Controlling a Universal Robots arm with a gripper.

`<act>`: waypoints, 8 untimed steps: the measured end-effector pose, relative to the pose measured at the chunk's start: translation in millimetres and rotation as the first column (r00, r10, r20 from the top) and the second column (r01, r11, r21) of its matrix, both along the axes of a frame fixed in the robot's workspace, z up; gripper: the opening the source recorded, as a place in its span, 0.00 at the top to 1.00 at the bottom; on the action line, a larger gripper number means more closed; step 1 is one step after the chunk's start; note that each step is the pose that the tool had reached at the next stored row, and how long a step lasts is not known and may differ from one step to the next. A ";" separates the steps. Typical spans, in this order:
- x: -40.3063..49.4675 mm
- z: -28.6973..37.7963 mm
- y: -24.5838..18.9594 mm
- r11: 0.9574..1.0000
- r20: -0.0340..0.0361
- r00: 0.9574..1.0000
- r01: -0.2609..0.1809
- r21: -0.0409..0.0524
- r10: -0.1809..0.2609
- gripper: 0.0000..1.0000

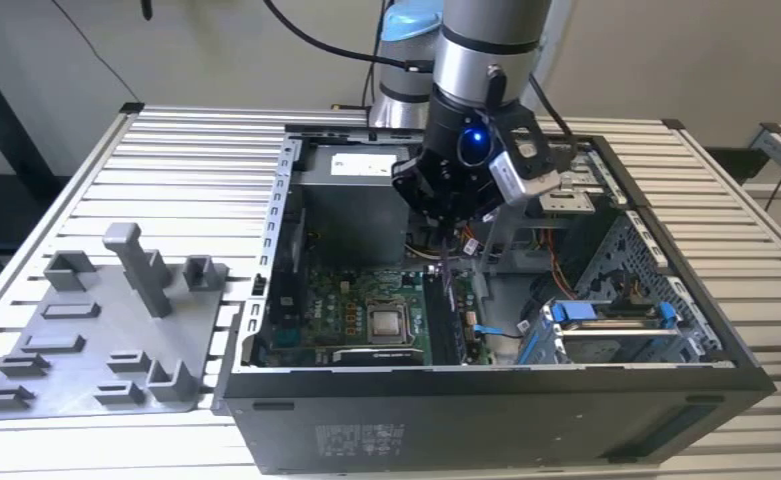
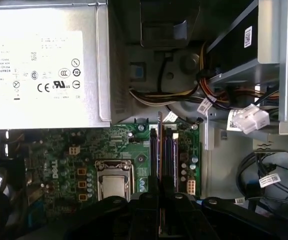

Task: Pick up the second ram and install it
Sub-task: 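Insert the second ram into the second slot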

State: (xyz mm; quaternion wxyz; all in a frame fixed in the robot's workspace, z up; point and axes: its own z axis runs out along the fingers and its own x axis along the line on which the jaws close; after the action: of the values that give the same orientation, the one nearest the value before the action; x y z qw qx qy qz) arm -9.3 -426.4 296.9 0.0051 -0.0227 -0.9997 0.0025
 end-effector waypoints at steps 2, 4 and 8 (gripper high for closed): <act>0.0 -3.6 -1.9 1.000 -0.001 1.000 0.000 0.000 0.000 0.86; 0.0 -6.8 -6.2 1.000 -0.002 1.000 0.000 0.000 0.000 0.86; -0.1 -13.8 -13.3 1.000 -0.004 1.000 0.000 0.000 0.000 0.86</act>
State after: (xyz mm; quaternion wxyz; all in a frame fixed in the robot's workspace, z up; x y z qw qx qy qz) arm -9.4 -439.7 283.1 0.0071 -0.0226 -0.9997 0.0025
